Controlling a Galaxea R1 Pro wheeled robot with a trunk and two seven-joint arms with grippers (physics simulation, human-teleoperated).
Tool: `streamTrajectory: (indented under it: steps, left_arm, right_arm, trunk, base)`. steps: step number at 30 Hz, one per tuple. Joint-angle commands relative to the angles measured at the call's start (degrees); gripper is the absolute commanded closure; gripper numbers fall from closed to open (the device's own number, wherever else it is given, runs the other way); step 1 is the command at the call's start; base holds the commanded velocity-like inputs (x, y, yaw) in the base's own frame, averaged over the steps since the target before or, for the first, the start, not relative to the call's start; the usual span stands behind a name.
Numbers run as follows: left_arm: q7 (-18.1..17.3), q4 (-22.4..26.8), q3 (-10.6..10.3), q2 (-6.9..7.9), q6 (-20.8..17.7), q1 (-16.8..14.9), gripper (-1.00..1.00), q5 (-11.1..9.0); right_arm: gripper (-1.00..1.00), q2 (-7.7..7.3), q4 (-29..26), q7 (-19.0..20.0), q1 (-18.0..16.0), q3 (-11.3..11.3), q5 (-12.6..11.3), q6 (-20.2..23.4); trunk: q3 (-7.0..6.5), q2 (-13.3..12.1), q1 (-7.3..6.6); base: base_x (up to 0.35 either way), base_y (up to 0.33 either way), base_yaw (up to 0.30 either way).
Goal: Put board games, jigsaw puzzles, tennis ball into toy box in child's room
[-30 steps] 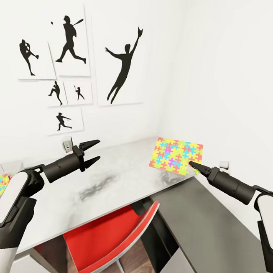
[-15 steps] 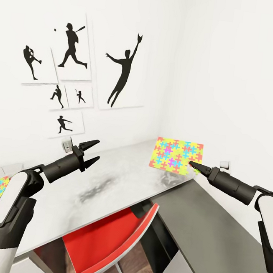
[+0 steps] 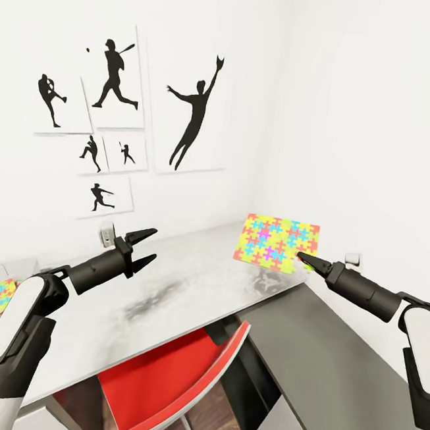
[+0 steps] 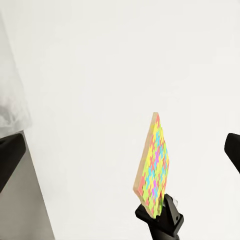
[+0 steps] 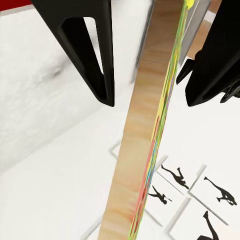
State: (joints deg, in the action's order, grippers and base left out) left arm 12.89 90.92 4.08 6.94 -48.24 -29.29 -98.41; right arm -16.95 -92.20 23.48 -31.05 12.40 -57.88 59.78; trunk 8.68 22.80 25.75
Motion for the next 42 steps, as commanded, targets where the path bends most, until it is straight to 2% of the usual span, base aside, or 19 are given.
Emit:
streamTrajectory:
  steps: [1,36,42]
  left_arm:
    - [0.56,0.04,0.06,-0.01,-0.19,-0.06,-1.0,-0.6]
    - [0.56,0.06,0.06,0.0,-0.19,-0.06,-1.0,-0.61]
    - [0.76,-1.24,-0.08,0.36,-0.25,0.26,-1.0,-0.74]
  right_arm:
    - [1.0,0.0,0.01,0.59,-0.07,0.07,0.54,0.22]
    - [1.0,0.0,0.0,0.59,-0.07,0.06,0.53,0.22]
    - [1.0,0.34,0.41,0.48,0.4,-0.74,0.48,0.22]
  trunk:
    - [0.12,0.12,0.04]
    - [0.12,0.12,0.04]
    - [0.12,0.12,0.04]
  base:
    - [0.0,0.0,0.0]
    - [0.0,0.001,0.001]
    - [0.0,0.163,0.05]
